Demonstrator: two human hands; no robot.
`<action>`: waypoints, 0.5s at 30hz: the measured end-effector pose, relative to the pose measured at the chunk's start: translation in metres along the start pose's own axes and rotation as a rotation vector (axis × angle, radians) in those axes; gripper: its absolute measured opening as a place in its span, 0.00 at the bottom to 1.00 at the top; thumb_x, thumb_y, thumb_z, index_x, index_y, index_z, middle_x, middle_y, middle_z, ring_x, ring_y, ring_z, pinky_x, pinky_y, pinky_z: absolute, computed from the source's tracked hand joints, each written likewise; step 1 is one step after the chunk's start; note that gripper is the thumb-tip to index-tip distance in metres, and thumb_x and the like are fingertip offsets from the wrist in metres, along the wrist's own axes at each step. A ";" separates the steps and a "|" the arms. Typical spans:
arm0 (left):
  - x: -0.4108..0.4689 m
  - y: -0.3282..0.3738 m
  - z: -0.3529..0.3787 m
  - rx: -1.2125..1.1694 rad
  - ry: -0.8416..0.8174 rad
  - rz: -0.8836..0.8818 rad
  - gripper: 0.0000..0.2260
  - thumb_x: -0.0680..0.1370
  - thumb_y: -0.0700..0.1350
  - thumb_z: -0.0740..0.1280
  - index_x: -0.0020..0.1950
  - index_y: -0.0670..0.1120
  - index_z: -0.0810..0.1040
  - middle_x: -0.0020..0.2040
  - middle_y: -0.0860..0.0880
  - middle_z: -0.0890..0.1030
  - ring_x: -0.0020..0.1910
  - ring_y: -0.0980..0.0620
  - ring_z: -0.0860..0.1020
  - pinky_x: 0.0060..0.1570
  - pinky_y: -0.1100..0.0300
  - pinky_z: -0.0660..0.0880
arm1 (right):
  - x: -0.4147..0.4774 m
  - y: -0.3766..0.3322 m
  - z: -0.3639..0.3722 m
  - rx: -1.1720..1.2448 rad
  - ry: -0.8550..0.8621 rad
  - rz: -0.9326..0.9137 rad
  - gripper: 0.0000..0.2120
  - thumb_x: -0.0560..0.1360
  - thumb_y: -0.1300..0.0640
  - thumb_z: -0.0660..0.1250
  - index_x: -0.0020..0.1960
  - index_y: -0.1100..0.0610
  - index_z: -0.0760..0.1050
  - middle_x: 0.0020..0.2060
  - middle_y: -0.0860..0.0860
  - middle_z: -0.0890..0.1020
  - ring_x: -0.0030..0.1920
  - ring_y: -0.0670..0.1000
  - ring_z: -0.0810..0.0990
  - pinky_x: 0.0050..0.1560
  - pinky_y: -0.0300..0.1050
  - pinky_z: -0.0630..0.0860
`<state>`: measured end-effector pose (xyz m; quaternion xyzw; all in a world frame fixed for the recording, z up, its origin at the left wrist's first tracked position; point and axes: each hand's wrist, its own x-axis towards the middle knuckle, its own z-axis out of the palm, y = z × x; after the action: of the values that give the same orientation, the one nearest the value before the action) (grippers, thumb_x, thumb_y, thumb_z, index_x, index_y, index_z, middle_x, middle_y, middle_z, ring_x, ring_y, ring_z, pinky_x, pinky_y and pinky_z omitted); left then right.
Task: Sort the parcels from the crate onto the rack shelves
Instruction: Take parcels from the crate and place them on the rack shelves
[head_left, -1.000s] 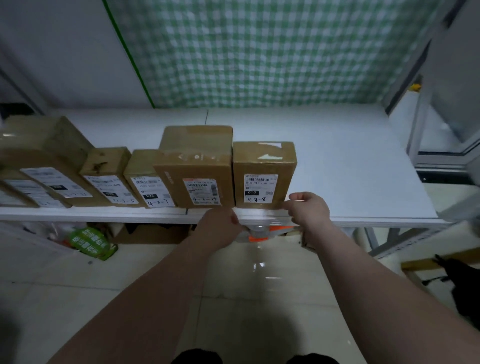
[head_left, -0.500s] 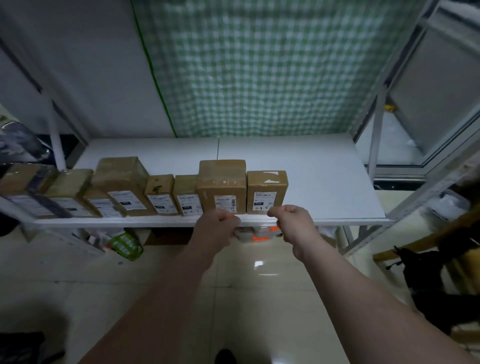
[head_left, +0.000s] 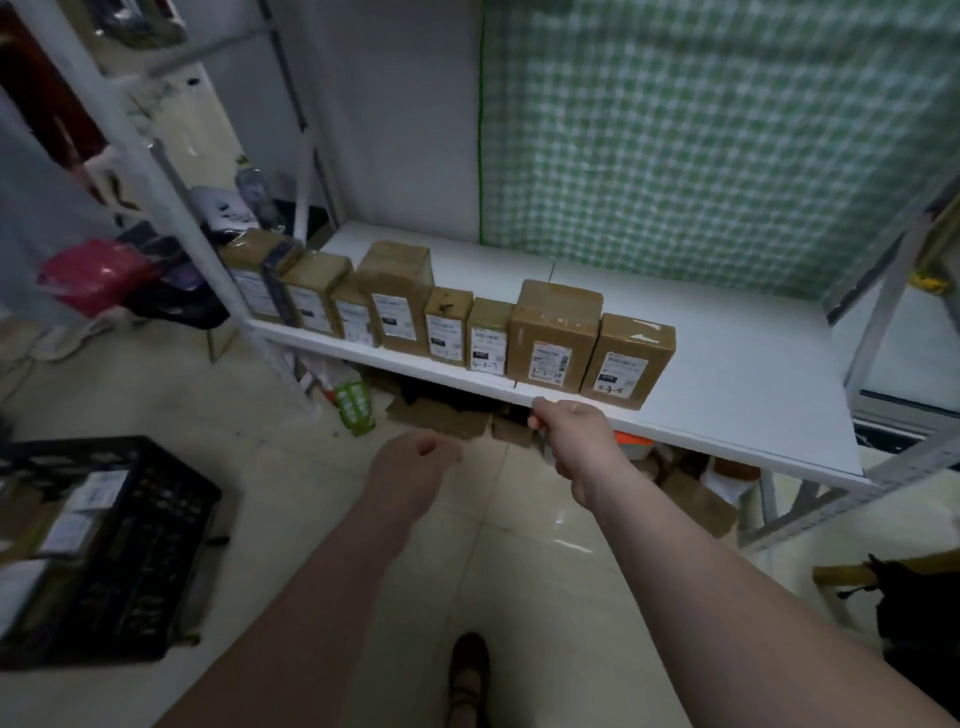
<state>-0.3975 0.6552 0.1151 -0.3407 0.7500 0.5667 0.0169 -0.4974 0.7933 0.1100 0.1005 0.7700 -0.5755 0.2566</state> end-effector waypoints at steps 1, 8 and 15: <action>-0.008 -0.010 -0.011 -0.004 0.012 -0.014 0.07 0.77 0.43 0.67 0.39 0.45 0.78 0.31 0.50 0.72 0.31 0.53 0.69 0.32 0.60 0.64 | -0.006 0.003 0.010 -0.013 -0.023 0.008 0.13 0.78 0.56 0.63 0.34 0.56 0.73 0.24 0.50 0.66 0.24 0.49 0.59 0.25 0.40 0.55; -0.028 -0.066 -0.093 -0.086 0.120 -0.136 0.06 0.79 0.44 0.64 0.50 0.44 0.79 0.36 0.47 0.74 0.33 0.52 0.71 0.34 0.61 0.71 | -0.047 0.021 0.086 -0.228 -0.293 -0.015 0.07 0.77 0.59 0.65 0.41 0.56 0.75 0.31 0.51 0.76 0.27 0.48 0.66 0.27 0.38 0.62; -0.034 -0.127 -0.181 -0.237 0.115 -0.210 0.04 0.79 0.43 0.65 0.49 0.44 0.79 0.38 0.46 0.76 0.32 0.51 0.73 0.35 0.60 0.73 | -0.061 0.039 0.169 -0.589 -0.323 -0.110 0.08 0.75 0.59 0.66 0.37 0.53 0.77 0.34 0.52 0.79 0.30 0.47 0.72 0.28 0.36 0.67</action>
<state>-0.2388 0.4995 0.0869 -0.4488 0.6381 0.6256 -0.0073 -0.3807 0.6560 0.0739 -0.1120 0.8567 -0.3499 0.3620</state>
